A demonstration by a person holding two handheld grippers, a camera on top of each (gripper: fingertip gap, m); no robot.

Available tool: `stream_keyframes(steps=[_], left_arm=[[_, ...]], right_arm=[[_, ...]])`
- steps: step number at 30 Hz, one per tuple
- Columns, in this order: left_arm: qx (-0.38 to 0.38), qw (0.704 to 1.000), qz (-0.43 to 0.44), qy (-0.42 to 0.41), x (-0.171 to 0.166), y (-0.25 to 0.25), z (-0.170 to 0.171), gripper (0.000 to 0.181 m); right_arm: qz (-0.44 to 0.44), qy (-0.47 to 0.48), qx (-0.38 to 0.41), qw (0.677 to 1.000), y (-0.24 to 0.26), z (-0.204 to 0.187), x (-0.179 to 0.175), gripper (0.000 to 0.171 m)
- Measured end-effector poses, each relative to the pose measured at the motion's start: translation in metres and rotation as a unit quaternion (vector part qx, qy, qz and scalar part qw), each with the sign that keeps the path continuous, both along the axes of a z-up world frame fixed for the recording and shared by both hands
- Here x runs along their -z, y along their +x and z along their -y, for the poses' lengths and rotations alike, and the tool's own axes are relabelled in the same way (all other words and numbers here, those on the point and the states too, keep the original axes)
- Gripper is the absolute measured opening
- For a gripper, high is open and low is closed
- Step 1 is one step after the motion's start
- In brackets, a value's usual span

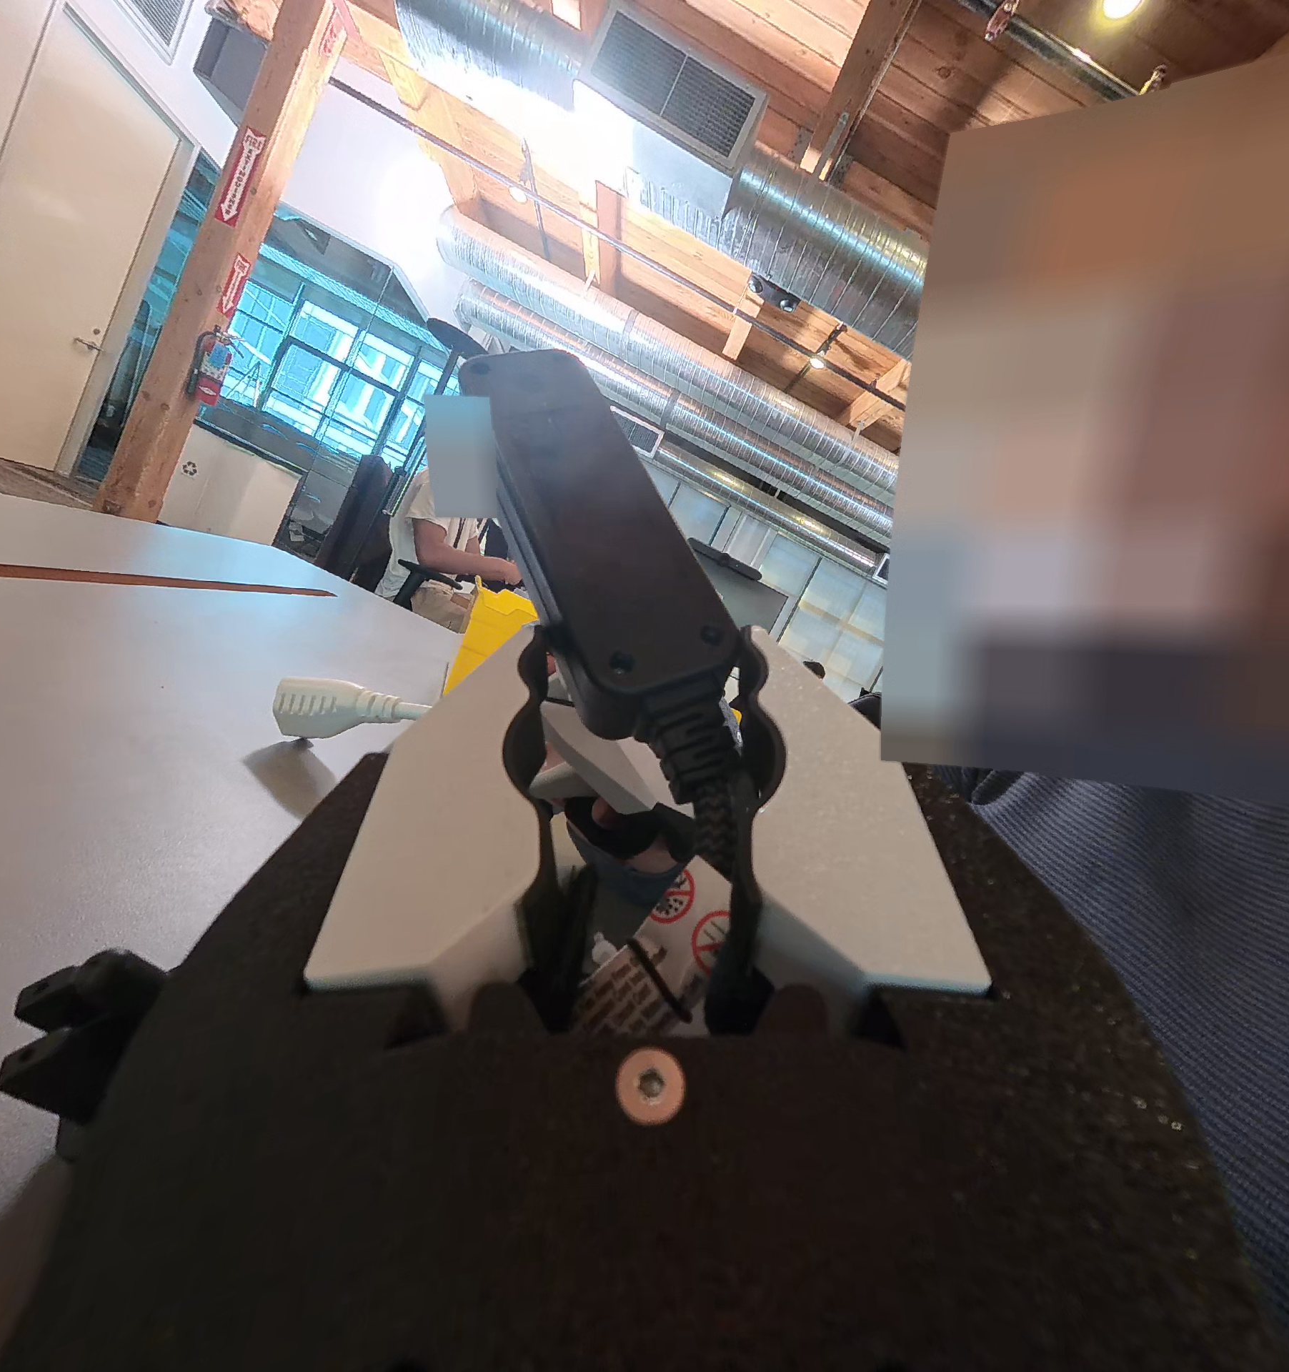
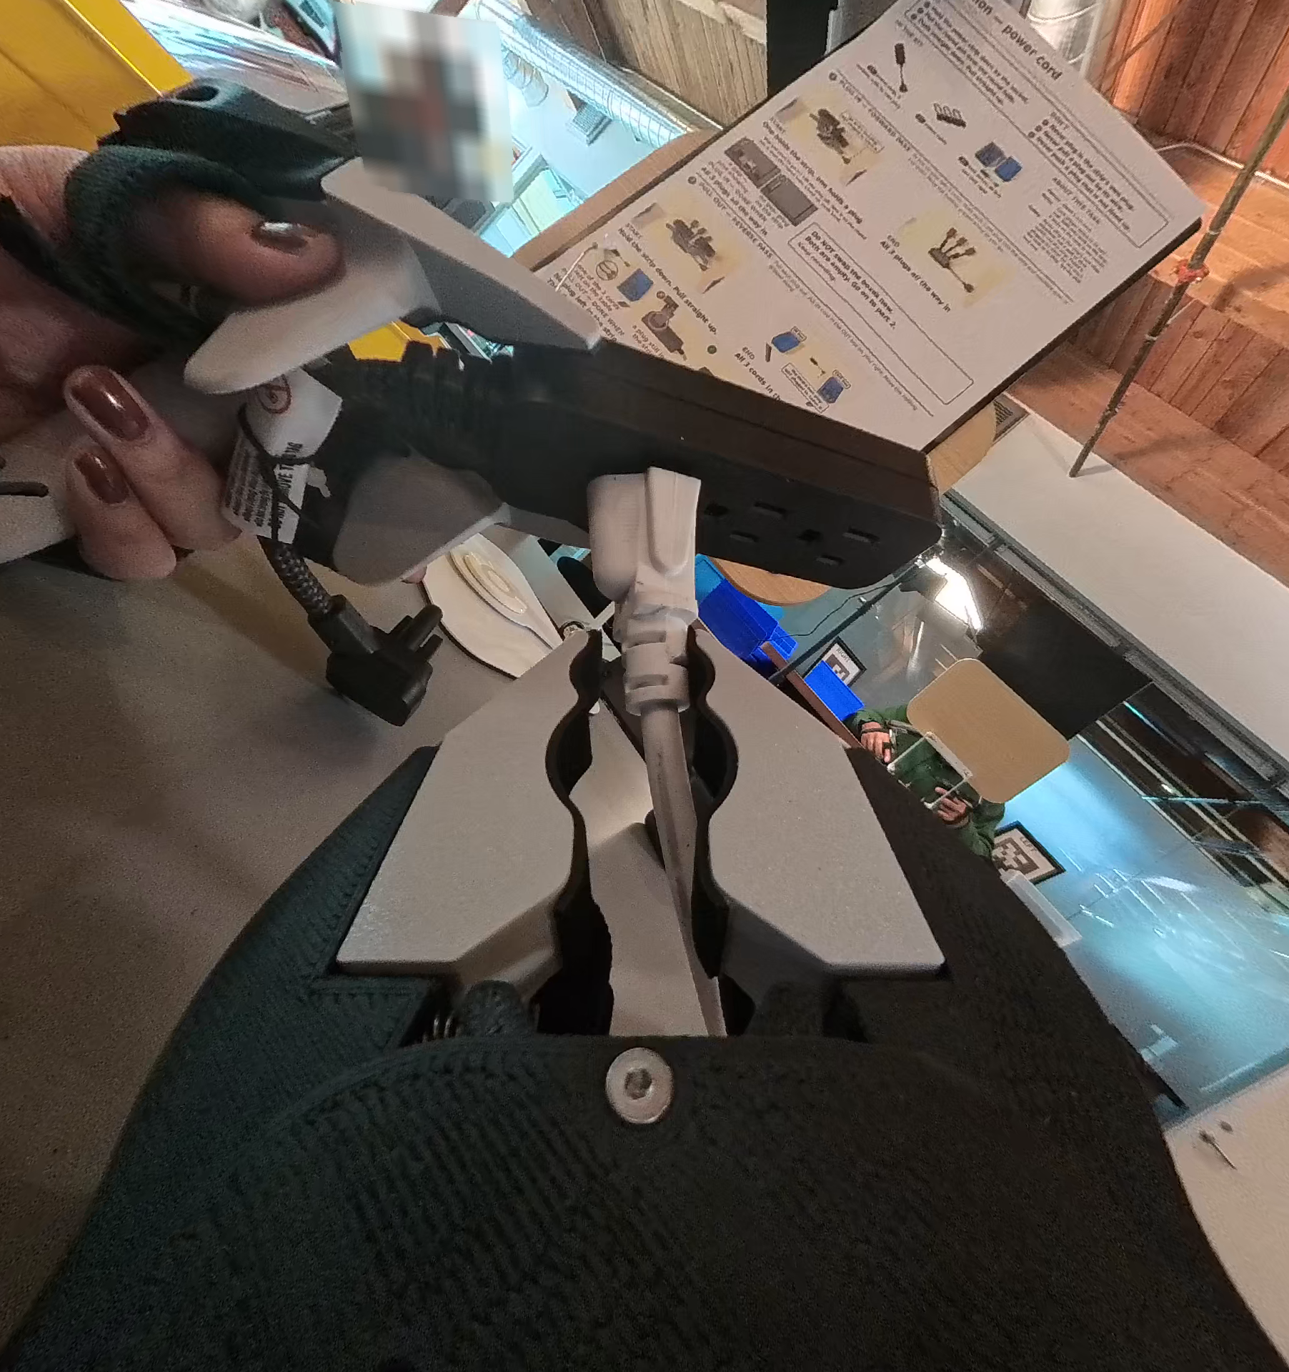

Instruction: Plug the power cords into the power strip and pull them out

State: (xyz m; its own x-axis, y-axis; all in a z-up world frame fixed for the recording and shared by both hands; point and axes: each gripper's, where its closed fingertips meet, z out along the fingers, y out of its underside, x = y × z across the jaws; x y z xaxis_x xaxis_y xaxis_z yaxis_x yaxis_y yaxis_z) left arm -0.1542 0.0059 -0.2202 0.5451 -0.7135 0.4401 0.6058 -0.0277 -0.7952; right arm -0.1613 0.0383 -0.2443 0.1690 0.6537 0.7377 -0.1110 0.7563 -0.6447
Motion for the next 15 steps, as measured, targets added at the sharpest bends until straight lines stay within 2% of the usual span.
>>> stream_keyframes(steps=[15], left_arm=[[-0.002, 1.0, 0.003, 0.001, -0.0002, -0.0019, 0.0, 0.049]], right_arm=[[0.003, -0.001, -0.004, 1.0, -0.0009, 0.0007, 0.0013, 0.022]])
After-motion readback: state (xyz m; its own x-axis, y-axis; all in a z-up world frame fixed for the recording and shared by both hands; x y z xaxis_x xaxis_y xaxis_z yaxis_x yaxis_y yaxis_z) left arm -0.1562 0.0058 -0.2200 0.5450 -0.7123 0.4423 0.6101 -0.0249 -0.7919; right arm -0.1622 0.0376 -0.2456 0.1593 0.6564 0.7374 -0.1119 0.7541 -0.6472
